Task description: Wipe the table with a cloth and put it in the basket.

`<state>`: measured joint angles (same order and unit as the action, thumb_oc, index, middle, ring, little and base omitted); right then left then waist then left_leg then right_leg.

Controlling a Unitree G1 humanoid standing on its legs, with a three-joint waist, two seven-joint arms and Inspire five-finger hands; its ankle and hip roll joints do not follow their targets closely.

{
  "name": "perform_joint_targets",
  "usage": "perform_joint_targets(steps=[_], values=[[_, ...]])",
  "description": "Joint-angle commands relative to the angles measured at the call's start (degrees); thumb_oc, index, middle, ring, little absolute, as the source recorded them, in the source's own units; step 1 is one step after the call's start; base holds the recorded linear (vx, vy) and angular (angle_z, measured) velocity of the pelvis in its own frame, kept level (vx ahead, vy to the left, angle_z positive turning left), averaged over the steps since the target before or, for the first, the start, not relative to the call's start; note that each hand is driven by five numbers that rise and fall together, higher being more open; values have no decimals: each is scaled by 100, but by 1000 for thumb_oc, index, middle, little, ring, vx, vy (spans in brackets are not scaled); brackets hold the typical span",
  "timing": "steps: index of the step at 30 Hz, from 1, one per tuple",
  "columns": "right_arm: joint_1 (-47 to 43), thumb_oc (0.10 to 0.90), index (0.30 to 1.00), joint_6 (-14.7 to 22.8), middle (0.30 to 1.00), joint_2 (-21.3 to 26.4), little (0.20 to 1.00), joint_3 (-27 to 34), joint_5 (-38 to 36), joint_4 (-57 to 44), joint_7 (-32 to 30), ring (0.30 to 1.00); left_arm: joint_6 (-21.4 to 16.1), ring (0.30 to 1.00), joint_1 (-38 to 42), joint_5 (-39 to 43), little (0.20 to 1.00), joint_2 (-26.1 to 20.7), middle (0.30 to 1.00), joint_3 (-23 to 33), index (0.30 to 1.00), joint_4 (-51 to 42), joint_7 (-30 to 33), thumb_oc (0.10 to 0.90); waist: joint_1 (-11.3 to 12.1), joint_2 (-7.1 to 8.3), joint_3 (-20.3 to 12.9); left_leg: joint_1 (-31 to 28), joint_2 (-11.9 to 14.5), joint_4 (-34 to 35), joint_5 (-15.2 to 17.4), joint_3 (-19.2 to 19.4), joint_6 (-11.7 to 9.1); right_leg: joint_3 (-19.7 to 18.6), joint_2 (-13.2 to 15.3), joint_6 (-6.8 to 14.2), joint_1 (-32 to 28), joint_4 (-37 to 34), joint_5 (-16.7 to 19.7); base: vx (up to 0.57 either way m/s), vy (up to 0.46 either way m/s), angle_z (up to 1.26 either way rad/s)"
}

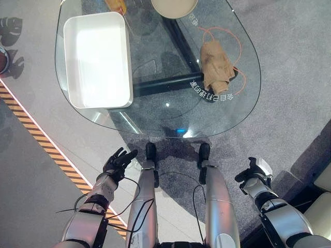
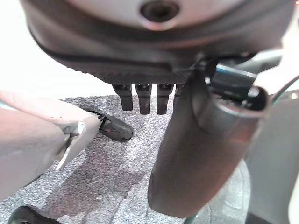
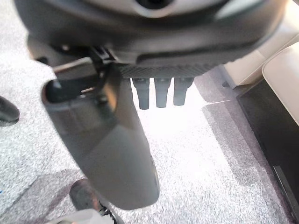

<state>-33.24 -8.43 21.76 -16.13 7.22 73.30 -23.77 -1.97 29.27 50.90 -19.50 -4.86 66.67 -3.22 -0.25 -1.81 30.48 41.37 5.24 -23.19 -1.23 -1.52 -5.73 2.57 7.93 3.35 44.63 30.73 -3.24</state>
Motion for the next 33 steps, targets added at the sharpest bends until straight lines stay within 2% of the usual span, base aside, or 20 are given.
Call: perform_joint_targets(steps=[1, 9, 16, 20, 26, 31, 33], values=[[263, 800, 900, 121, 900, 540, 900, 251, -249, 53, -376, 900, -272, 900, -210, 136, 900, -325, 900, 223, 900, -7, -69, 800, -38, -44, -69, 258, -437, -556, 302, 15, 414, 7, -358, -210, -31, -50, -41, 0, 0, 0], [70, 800, 900, 483, 900, 793, 900, 448, -907, 138, -826, 900, -200, 900, -98, 197, 900, -430, 900, 221, 900, 95, -173, 800, 4, -39, -69, 202, -440, -463, 253, -22, 367, 47, -353, -229, -122, -151, -25, 0, 0, 0], [-723, 800, 900, 1673, 900, 1335, 900, 1011, -2507, -300, -1272, 900, -141, 900, 36, 243, 900, -523, 900, 154, 900, 152, -74, 800, 118, 23, -69, 110, -462, -341, 278, -35, 346, 157, -347, -225, -252, -282, -16, 14, -39, 2], [-1055, 800, 900, 2062, 900, 1394, 900, 1026, -2722, -967, -1626, 900, -107, 900, 45, 219, 900, -521, 900, 127, 900, 121, -9, 800, 135, 33, -69, 93, -472, -300, 281, -23, 343, 218, -335, -240, -257, -305, -24, 2, 0, 1], [-1855, 800, 900, 2229, 900, 1412, 900, 642, -2595, -2635, -2335, 900, -140, 900, 56, 309, 900, -407, 900, -8, 900, -75, 155, 800, 155, 6, -69, 189, -496, -213, 245, -13, 333, 290, -322, -260, -138, -353, -32, 1, 19, 4], [-2172, 800, 900, 2064, 900, 1289, 900, 347, -2253, -3399, -2269, 900, -236, 900, 2, 349, 900, -269, 900, -60, 900, -91, 159, 800, 160, -32, -69, 207, -520, -113, 199, -14, 326, 296, -336, -265, -110, -421, -43, 10, 52, 3], [-2272, 800, 900, 1839, 900, 1208, 900, 148, -2084, -3787, -2144, 900, -262, 900, -31, 382, 900, -233, 900, -67, 900, -95, 120, 800, 165, -57, -69, 200, -536, -12, 154, -8, 328, 298, -351, -275, -98, -483, -44, 10, 61, 3]])
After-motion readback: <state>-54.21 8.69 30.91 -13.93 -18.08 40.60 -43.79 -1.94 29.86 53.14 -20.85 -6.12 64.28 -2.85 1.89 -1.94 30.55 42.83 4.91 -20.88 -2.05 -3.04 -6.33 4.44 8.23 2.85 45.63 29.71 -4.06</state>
